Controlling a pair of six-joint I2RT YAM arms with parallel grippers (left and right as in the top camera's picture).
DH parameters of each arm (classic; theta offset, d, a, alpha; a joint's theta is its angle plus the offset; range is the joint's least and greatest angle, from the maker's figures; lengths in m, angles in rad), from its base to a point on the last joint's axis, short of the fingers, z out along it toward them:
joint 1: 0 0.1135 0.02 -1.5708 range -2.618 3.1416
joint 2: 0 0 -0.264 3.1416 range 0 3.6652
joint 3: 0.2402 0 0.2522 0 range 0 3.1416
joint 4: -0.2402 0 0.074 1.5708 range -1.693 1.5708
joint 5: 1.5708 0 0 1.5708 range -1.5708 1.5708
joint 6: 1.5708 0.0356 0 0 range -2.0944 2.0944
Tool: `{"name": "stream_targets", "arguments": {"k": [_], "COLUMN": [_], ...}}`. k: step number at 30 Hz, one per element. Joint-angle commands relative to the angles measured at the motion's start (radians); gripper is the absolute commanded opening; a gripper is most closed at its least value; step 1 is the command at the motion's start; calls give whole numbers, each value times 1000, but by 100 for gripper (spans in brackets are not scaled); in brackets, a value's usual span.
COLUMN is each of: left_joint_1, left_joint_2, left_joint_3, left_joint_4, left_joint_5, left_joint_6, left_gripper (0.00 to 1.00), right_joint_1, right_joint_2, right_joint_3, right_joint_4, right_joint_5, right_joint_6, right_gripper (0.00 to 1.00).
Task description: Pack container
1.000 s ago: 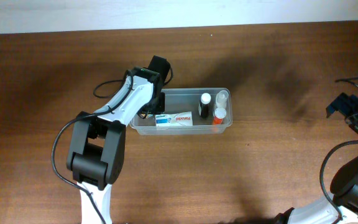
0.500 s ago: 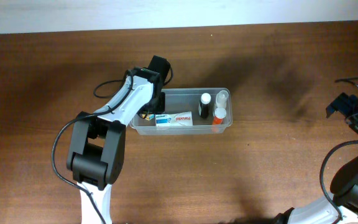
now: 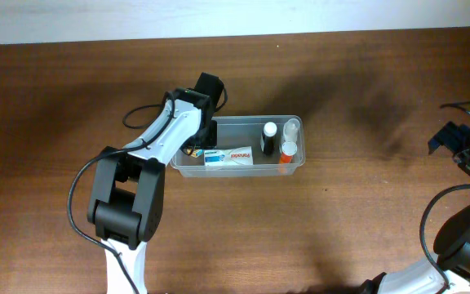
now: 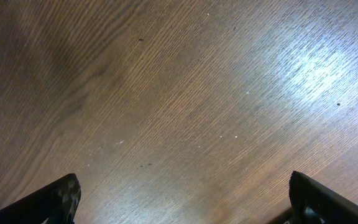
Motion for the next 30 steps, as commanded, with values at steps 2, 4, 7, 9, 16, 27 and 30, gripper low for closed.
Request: {"name": "stream_targets", "arguments": {"k": [2, 4, 7, 9, 16, 27, 30], "left_joint_1": [5, 5, 5, 5, 5, 5, 5], "left_joint_2": [-37, -37, -37, -37, -42, -113, -155], "left_joint_3": [19, 35, 57, 74, 135, 142, 142], "left_joint_4": [-6, -21, -41, -54, -101, -128, -139], "left_joint_5": [4, 4, 4, 4, 4, 4, 4], "left_joint_6": [-6, -6, -6, -6, -6, -6, -6], "left_gripper": [48, 48, 48, 48, 49, 49, 48], "right_joint_1": [-4, -4, -4, -4, -4, -4, -4], "right_joint_2": [-11, -11, -11, -11, -11, -11, -11], "right_joint_3": [-2, -2, -2, -2, -2, -2, -2], "right_joint_4": [0, 0, 0, 0, 0, 0, 0], "right_joint_5": [9, 9, 9, 9, 9, 9, 9], "right_joint_6": [2, 2, 2, 2, 2, 2, 2], "right_gripper": [98, 98, 98, 98, 98, 98, 98]}}
